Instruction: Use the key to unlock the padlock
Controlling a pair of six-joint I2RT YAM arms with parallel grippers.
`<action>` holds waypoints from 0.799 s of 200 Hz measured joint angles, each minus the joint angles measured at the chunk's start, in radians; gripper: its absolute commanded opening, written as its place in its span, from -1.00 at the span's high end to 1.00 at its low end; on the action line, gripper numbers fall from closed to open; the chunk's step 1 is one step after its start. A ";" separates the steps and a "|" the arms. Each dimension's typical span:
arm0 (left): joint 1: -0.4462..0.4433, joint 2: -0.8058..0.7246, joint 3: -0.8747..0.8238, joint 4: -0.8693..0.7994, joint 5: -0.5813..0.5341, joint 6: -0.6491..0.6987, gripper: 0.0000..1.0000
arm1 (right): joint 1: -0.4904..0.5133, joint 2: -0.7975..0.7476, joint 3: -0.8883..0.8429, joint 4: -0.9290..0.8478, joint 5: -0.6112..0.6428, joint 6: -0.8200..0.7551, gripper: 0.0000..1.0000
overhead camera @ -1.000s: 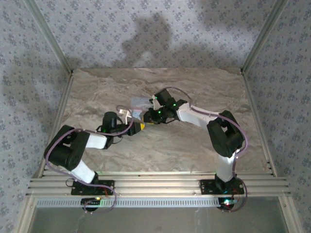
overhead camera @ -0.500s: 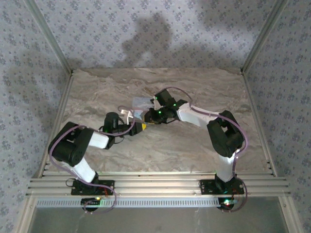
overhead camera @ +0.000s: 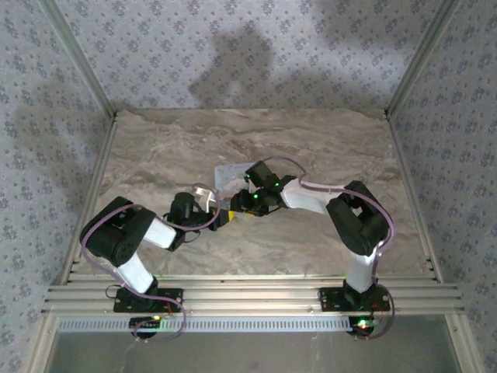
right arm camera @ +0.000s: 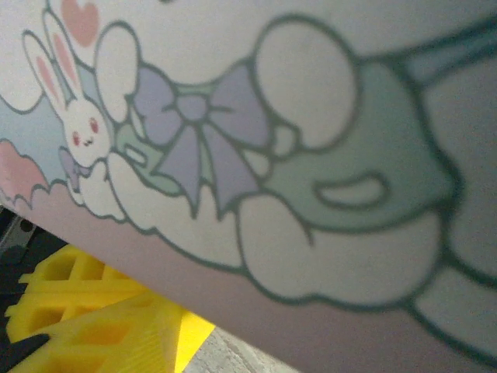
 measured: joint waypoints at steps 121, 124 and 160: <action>-0.014 0.003 0.000 0.029 -0.090 0.040 1.00 | 0.023 -0.107 -0.079 0.038 0.094 0.130 -0.20; -0.016 0.005 0.000 0.030 -0.091 0.041 1.00 | 0.023 -0.109 -0.081 0.040 0.097 0.134 -0.20; -0.031 0.017 0.000 0.045 -0.102 0.041 1.00 | 0.023 -0.146 -0.121 0.077 0.135 0.188 -0.19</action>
